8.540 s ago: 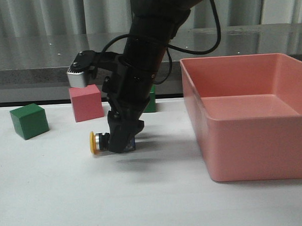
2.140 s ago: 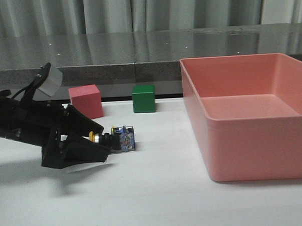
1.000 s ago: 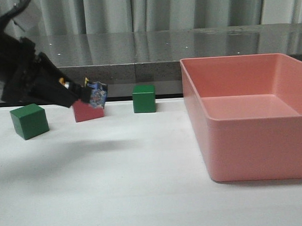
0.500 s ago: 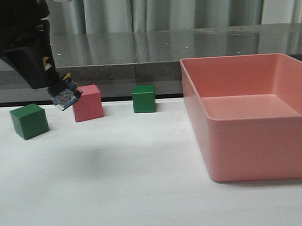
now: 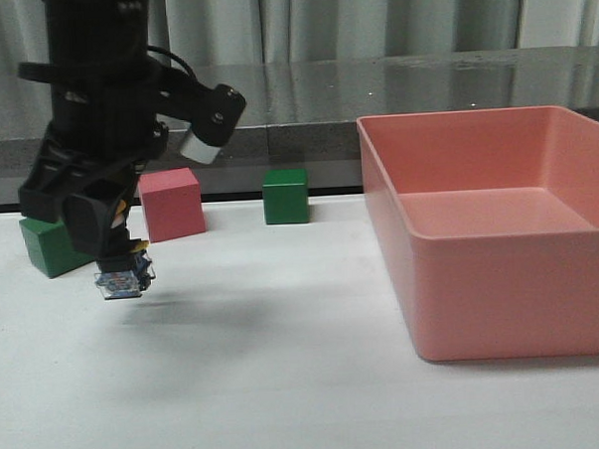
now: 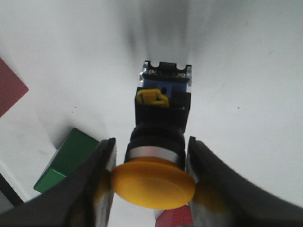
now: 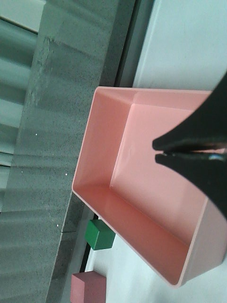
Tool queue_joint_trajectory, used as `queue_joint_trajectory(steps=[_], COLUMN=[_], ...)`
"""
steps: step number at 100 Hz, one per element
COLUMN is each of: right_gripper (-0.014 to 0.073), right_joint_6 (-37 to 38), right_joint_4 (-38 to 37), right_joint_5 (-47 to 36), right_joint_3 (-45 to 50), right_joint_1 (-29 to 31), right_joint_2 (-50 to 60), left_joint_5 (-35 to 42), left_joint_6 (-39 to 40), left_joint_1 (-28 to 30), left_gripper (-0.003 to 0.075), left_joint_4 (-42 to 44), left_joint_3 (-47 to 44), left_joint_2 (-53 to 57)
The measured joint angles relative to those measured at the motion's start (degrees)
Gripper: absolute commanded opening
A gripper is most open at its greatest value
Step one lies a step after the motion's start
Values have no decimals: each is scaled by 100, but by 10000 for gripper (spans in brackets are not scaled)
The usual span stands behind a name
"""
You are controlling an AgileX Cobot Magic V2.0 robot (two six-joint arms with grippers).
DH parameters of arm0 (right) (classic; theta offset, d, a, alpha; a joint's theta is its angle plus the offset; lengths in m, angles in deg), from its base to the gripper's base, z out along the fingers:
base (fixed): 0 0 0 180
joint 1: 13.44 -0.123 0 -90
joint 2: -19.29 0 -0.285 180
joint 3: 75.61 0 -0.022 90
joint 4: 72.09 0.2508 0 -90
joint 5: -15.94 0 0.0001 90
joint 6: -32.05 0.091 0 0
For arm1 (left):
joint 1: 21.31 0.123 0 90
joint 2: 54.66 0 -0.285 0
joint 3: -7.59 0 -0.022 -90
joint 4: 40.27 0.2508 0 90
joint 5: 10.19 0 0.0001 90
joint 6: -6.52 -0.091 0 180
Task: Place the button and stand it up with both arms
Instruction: 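Lift the button with the left gripper and rotate it cap-up, then lower the button upright onto the table with the left gripper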
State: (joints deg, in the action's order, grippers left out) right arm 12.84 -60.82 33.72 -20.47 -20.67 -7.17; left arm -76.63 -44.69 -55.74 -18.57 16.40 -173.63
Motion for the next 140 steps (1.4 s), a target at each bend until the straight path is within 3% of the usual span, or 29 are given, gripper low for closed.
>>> queue_joint_trajectory(steps=[35, 140], right_gripper=[-109, -109], right_joint_6=[0, 3], right_joint_4=[0, 0], right_joint_5=[0, 0], right_joint_3=[0, 0], right_joint_1=[0, 0], right_joint_2=[0, 0], left_joint_5=[-124, -216], left_joint_6=[173, 197], left_joint_1=[-217, -217], left_gripper=[-18, -18], left_joint_4=[137, 26], left_joint_3=[235, 238], left_joint_2=[-460, -484])
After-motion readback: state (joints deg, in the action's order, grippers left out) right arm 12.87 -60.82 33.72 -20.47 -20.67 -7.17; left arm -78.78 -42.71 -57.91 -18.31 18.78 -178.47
